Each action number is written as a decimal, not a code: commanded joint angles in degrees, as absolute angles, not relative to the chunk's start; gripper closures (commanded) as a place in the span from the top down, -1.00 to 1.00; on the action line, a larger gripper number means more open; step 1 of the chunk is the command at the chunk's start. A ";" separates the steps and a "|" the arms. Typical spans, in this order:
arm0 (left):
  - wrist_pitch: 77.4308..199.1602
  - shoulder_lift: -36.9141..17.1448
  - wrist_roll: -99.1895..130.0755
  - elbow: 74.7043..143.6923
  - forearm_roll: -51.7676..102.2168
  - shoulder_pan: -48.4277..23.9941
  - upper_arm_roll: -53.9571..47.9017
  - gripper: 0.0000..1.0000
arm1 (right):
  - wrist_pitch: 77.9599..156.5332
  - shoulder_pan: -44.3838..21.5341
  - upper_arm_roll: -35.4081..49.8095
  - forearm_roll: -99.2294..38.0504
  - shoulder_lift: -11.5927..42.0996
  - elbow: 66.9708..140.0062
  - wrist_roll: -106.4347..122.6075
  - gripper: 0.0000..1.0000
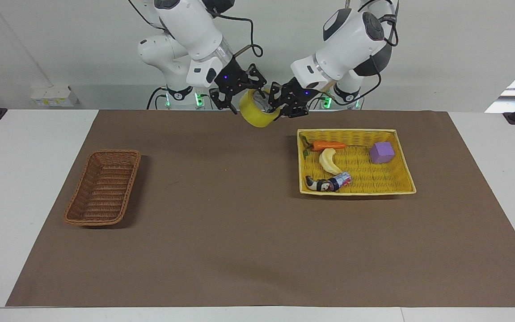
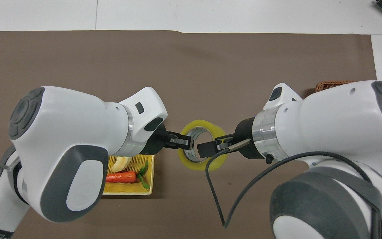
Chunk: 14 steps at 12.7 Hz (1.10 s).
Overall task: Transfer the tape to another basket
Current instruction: 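Grasp the tape with the right gripper while the left gripper holds it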
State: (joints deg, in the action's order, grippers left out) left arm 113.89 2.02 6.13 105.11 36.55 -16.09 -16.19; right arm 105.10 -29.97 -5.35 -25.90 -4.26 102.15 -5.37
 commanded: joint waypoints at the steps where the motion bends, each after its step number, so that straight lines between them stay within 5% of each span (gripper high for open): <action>1: 114.43 1.93 9.05 103.80 38.32 -16.52 -15.91 -1.00 | 105.12 -29.09 -5.19 -27.60 -6.15 104.41 -3.25 -0.50; 2: 114.61 1.93 9.05 103.71 38.84 -16.52 -15.91 -1.00 | 104.51 -29.09 -5.36 -27.60 -6.07 104.33 -3.25 -0.90; 3: 114.70 1.93 9.05 103.71 39.46 -16.44 -15.82 -1.00 | 104.42 -29.09 -5.45 -27.68 -6.06 104.33 -3.60 -1.00; 4: 114.70 1.93 8.70 103.71 39.20 -16.52 -15.91 -0.50 | 104.07 -29.09 -5.54 -27.60 -6.06 104.24 -3.69 -1.00; 5: 114.61 2.11 9.22 103.71 39.03 -16.52 -15.91 0.99 | 103.98 -29.00 -5.71 -27.68 -6.06 104.24 -3.60 -1.00; 14: 109.87 3.68 14.33 104.68 50.28 -11.00 -15.38 1.00 | 102.22 -27.17 -5.80 -27.60 -5.80 103.54 -2.55 -1.00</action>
